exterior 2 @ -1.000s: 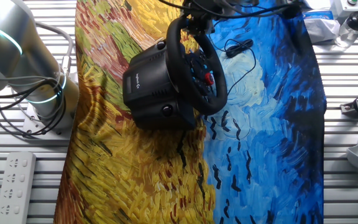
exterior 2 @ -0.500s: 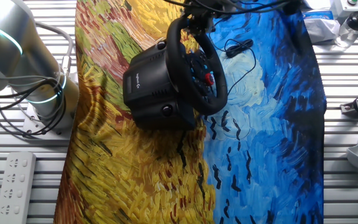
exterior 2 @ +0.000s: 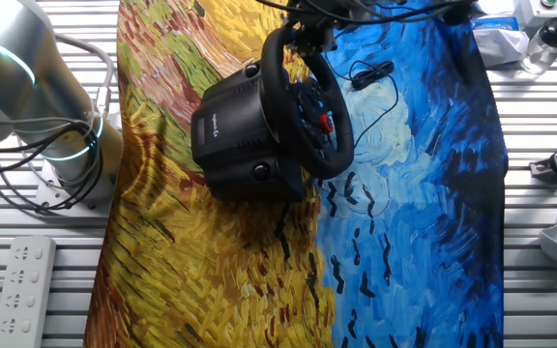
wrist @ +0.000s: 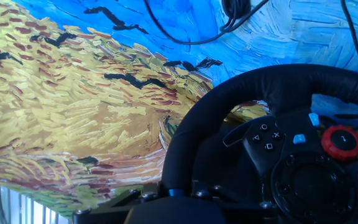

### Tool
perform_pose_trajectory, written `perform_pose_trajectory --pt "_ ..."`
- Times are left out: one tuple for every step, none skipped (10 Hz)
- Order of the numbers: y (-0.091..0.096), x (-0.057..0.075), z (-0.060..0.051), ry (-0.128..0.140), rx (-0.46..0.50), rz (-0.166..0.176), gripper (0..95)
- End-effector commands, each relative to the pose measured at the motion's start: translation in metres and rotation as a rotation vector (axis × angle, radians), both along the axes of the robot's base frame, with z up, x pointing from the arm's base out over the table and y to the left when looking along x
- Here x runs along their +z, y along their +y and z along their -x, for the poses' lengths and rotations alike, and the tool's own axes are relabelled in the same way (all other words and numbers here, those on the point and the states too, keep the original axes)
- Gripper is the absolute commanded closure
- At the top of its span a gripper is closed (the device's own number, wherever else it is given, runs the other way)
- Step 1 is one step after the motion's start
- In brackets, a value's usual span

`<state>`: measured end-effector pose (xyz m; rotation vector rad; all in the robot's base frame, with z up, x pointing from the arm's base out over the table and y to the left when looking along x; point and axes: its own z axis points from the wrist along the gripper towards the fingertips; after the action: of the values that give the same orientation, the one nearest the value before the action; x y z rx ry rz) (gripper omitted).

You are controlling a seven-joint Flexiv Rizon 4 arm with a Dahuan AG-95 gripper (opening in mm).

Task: Rotate the steering wheel 90 degrees clockwise

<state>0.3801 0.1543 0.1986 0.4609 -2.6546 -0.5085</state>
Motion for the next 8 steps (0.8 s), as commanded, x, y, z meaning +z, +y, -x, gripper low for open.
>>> perform_pose_trajectory --pt "-0.0009 -0.0001 0.0001 0.011 0.003 0.004 95.0" --pt "-0.0008 -0.0003 0.0000 0.019 0.004 0.004 95.0" --pt "-0.0010 -0.0008 -0.0002 0.034 0.007 0.005 95.0" --pt "-0.0011 -0.0012 -0.0004 0.042 0.009 0.005 95.0" --pt "-0.0011 -0.0015 -0.0005 0.050 0.012 0.005 95.0" --pt "-0.0012 -0.0018 -0.0007 0.060 0.013 0.006 95.0" --pt "-0.0013 -0.0021 -0.0009 0.069 0.013 0.008 95.0" --pt "-0.0013 -0.0022 -0.0009 0.077 0.010 0.011 95.0"
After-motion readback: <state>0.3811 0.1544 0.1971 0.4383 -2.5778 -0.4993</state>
